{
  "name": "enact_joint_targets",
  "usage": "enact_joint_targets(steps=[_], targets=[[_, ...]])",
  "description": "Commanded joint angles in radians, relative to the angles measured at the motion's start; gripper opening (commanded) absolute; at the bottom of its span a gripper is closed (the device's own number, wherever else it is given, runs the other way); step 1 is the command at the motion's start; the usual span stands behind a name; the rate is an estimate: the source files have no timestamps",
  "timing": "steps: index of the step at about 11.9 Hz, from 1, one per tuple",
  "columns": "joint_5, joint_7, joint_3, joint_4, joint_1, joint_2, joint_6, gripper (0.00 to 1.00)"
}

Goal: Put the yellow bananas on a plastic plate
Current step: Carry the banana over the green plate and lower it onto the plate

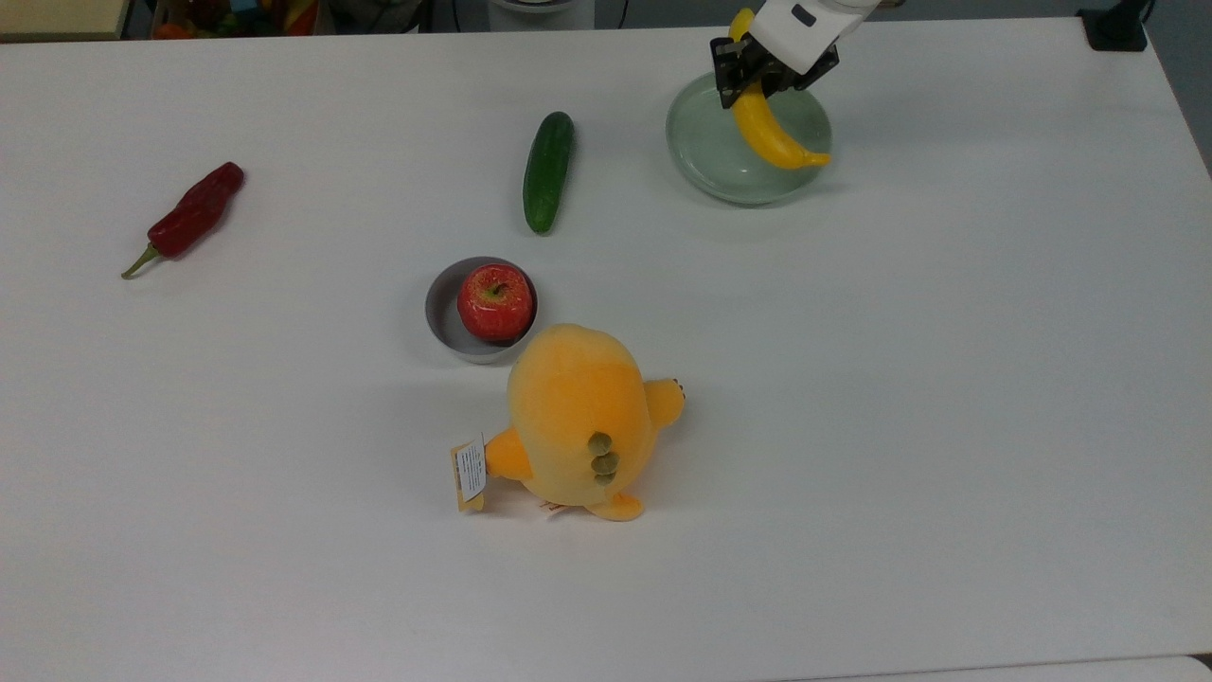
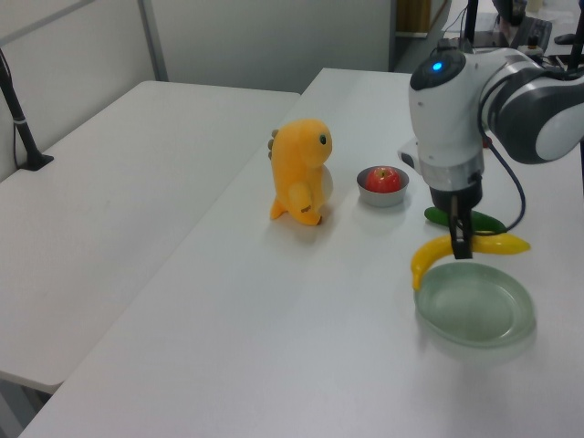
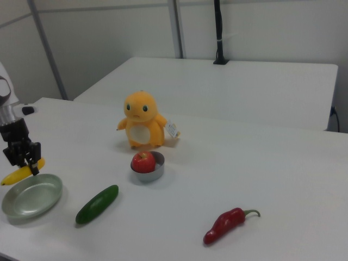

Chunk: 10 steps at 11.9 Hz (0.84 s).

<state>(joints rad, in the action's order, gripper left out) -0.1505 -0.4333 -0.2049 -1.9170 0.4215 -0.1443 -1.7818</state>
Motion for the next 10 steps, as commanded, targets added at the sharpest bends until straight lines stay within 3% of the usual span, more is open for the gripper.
enact_joint_targets(steps=[1,2,4,5,8,10], targets=[[0.015,0.028,-0.016,-0.068,0.003,0.014,0.013,0.32],[0.015,0.030,-0.016,-0.070,0.003,0.008,0.013,0.49],[0.014,0.030,-0.016,-0.070,0.002,0.005,0.019,0.92],[0.014,0.030,-0.016,-0.070,0.000,0.002,0.021,1.00],[0.000,0.030,-0.016,-0.053,-0.013,0.002,0.022,1.00],[-0.024,0.033,-0.014,-0.013,-0.088,0.000,0.022,1.00]])
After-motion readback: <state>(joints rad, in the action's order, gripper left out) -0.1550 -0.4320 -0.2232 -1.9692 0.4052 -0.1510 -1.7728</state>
